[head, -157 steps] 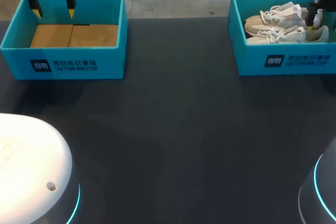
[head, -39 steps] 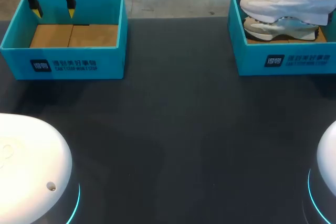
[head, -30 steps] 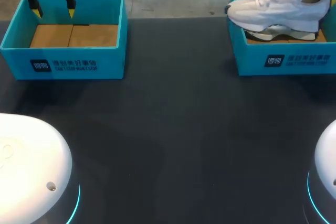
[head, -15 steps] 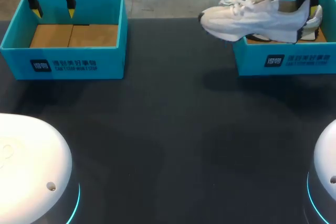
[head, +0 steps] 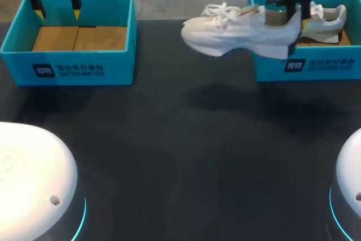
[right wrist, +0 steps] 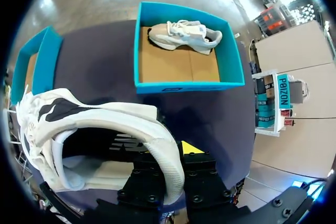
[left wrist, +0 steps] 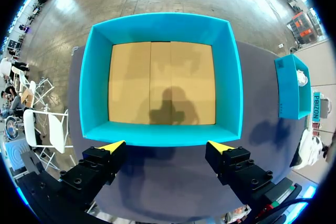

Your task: Take the shoe out of the shoebox, open the shoe tongue, remove and reinsert the insole, then place the shoe into the shoebox

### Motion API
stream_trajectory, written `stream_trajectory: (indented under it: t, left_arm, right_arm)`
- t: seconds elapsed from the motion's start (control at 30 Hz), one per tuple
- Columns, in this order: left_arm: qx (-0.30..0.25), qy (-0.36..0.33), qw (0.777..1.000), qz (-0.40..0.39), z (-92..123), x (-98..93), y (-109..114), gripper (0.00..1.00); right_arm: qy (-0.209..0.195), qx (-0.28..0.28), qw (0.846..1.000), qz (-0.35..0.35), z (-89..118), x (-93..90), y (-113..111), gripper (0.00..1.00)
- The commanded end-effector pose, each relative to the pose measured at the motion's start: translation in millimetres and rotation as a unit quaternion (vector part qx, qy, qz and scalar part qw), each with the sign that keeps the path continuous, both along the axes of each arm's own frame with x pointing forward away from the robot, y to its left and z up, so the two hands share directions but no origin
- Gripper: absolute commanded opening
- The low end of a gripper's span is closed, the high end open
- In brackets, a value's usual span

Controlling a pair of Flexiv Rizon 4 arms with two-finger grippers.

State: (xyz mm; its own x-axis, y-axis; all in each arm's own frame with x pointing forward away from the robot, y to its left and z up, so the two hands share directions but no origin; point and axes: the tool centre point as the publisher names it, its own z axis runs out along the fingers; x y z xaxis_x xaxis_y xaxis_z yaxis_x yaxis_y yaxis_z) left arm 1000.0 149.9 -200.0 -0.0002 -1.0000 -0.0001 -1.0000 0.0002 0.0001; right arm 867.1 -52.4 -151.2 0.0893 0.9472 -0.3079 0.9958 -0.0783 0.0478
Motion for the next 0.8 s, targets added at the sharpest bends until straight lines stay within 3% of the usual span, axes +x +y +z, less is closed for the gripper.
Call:
stream_trajectory:
  t: [0.03,0.37,0.8]
  left_arm:
    - [0.0,0.0,1.0,0.0,0.0,0.0,0.0,1.0]
    - [0.0,0.0,1.0,0.0,0.0,0.0,0.0,1.0]
    - [0.0,0.0,1.0,0.0,0.0,0.0,0.0,1.0]
  right_arm:
    - [-0.003,-0.019,1.0,0.003,-1.9,-18.1,26.6,0.0]
    - [0.004,-0.015,1.0,0.008,-20.2,-67.2,66.9,0.0]
    - [0.01,-0.021,1.0,0.016,-39.6,-110.6,98.6,0.0]
